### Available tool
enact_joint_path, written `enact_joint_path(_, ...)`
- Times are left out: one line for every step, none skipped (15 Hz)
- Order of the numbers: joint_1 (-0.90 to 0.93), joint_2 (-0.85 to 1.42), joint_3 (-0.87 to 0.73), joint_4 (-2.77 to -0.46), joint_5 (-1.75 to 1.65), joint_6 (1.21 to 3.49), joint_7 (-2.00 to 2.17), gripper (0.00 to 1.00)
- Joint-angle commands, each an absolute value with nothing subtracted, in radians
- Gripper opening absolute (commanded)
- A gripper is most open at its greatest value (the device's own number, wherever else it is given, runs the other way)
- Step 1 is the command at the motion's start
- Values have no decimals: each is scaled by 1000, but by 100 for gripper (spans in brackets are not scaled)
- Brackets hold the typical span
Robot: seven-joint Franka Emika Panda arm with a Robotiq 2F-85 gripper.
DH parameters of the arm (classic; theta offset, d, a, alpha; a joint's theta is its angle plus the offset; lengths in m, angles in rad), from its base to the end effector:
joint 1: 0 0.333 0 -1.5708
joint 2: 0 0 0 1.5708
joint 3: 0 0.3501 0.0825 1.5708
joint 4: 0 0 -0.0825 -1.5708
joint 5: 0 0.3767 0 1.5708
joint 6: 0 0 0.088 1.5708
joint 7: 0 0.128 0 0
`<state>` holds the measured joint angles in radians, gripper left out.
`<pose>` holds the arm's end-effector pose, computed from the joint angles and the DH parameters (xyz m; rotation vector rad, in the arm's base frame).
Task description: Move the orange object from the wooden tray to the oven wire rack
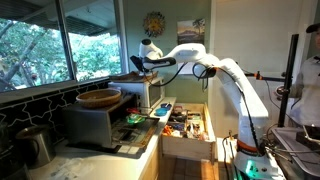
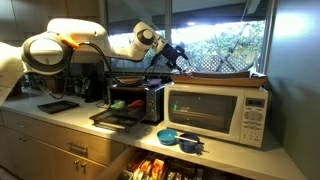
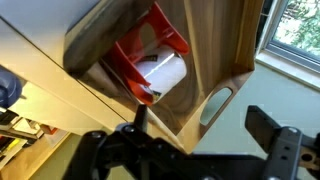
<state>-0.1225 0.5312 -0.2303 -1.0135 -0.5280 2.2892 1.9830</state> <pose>0.7369 -0.2256 0.6651 -1.3829 2.3082 -1.3823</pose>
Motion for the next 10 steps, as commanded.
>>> enact_joint_path(-123,532,-230,-1010,-528,2289,1983,100)
enact_joint_path(-123,528,-231,-1015,-528,2282,1980,100)
enact_joint_path(-124,525,-226,-1023,-525,2281,1966,100)
enact_joint_path(-128,517,-220,-1035,-522,2280,1936,100)
enact_joint_path(-131,515,-220,-1039,-519,2286,1929,100)
enact_joint_path(-132,515,-221,-1042,-522,2288,1917,100)
enact_joint_path(-136,514,-219,-1045,-517,2293,1905,100)
enact_joint_path(-137,512,-220,-1049,-519,2295,1893,100)
enact_joint_path(-139,512,-219,-1054,-520,2300,1880,100)
enact_joint_path(-140,515,-222,-1058,-523,2316,1883,100)
